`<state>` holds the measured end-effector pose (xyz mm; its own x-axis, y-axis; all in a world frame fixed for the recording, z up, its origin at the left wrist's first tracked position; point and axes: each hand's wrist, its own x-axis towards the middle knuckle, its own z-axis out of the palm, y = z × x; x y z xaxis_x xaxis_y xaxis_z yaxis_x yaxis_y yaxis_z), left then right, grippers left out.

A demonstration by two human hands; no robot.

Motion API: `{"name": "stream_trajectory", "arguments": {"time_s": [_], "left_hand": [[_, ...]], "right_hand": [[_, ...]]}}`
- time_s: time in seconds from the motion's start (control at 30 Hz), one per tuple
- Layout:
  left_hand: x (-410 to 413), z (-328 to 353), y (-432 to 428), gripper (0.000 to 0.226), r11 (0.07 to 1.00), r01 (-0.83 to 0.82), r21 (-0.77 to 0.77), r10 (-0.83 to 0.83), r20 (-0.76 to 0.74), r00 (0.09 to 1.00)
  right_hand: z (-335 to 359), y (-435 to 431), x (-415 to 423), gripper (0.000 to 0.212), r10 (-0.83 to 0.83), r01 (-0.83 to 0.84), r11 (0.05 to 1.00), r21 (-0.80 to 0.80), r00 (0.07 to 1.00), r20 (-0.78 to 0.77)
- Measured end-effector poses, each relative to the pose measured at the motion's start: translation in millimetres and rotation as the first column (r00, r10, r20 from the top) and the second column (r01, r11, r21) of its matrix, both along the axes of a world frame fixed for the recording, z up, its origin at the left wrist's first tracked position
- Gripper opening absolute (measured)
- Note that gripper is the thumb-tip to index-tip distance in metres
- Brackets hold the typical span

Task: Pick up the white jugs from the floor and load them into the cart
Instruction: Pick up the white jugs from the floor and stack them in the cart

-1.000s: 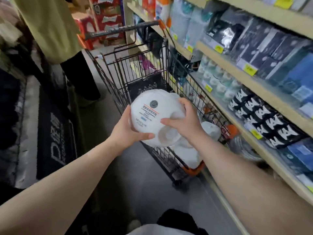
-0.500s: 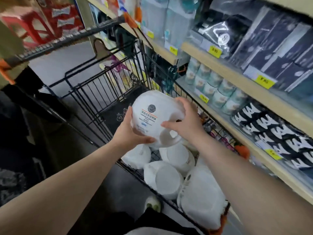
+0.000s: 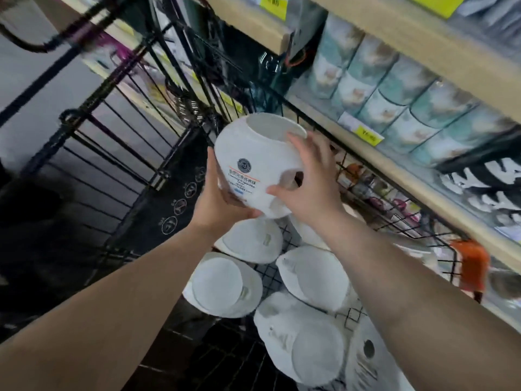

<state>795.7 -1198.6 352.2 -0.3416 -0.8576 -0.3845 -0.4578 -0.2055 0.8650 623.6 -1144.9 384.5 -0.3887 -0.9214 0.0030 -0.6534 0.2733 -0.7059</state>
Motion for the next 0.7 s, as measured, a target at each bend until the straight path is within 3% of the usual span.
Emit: {"name": "stream_trajectory", "arguments": {"time_s": [0.27,0.37,0.53,0.7], "left_hand": [[-0.4,-52.2,-25.8,0.144,0.997,-0.039,-0.071,0.046,0.096,0.994],[-3.5,-52.8,-29.5,0.136,0.994,-0.026,-0.108,0.043,0.16,0.986],[11.5,-42.8,-40.3,0.12,0.988,0.08,-0.129,-0.055,0.188,0.981],[26.6,0.0,-37.0,0.085,0.975,0.149,-0.163,-0.11,0.231,0.967]], "right_hand": [[-43.8,-22.5,14.6,0.074,0.075,-0.106,0.987,-0.12,0.969,-0.236],[-56.8,-15.0,20.1,0.069,0.051,-0.1,0.978,-0.183,0.965,-0.259],[-55.5,-13.7,25.2,0.057,0.064,-0.09,0.987,-0.134,0.98,-0.19],[0.7,-11.6,30.3,0.047,-0.039,0.039,0.999,-0.002,0.995,0.087]]}}
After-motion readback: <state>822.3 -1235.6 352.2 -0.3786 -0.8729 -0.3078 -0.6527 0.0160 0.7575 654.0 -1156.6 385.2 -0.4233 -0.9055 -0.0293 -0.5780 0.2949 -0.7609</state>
